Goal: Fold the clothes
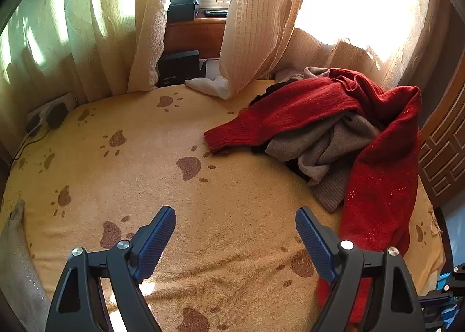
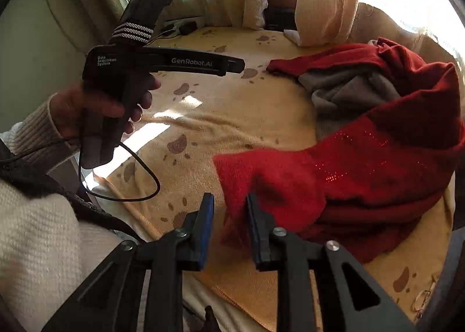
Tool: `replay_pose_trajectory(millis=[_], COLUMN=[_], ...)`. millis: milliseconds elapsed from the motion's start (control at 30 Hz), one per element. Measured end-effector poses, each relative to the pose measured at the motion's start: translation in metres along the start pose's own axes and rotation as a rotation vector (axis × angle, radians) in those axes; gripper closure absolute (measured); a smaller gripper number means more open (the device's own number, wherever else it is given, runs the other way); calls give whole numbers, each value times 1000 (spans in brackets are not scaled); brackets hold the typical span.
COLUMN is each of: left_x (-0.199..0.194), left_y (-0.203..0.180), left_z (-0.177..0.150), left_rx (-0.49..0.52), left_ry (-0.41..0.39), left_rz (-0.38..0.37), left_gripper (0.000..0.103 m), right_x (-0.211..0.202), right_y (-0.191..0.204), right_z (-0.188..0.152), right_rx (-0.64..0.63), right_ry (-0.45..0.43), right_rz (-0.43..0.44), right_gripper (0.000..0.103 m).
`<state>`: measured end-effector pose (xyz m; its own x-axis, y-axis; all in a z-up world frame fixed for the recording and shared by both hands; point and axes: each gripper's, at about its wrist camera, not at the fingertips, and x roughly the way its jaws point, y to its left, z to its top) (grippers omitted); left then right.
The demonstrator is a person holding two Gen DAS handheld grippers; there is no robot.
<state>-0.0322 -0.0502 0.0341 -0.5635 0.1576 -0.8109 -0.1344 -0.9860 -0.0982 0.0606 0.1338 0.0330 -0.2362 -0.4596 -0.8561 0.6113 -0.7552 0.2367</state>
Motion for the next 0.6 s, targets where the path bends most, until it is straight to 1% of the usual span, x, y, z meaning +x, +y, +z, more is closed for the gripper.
replay_pose_trajectory(millis=[67, 100, 133, 167, 200, 233, 367, 433, 500, 600], left_x=[1, 1, 1, 0, -1, -3, -13, -19, -23, -29], left_y=[-5, -9, -14, -19, -24, -30, -53, -59, -60, -60], left_z=[-5, -7, -10, -12, -16, -19, -36, -45, -52, -61], left_rx=[10, 17, 23, 34, 51, 69, 156, 187, 175, 150], left_ry=[15, 21, 27, 31, 35, 38, 64, 87, 119, 124], left_rz=[0, -7, -14, -24, -35, -47, -96, -123, -153, -139], left_gripper=[16, 16, 16, 16, 16, 16, 16, 16, 16, 16], right_x=[-8, -14, -20, -28, -37, -45, -72, -73, -70, -63], right_y=[-21, -34, -49, -64, -80, -94, -138, -149, -160, -176], right_z=[-14, -19, -24, -29, -34, -37, -45, -44, -39, -32], right_rx=[78, 125, 177, 233, 291, 341, 477, 480, 480, 485], right_ry=[-16, -31, -52, -79, -111, -137, -193, -196, -193, -197], right_rz=[-8, -24, -45, -74, -101, -124, -213, -231, -239, -244], right_gripper=[68, 60, 45, 37, 24, 22, 22, 22, 22, 22])
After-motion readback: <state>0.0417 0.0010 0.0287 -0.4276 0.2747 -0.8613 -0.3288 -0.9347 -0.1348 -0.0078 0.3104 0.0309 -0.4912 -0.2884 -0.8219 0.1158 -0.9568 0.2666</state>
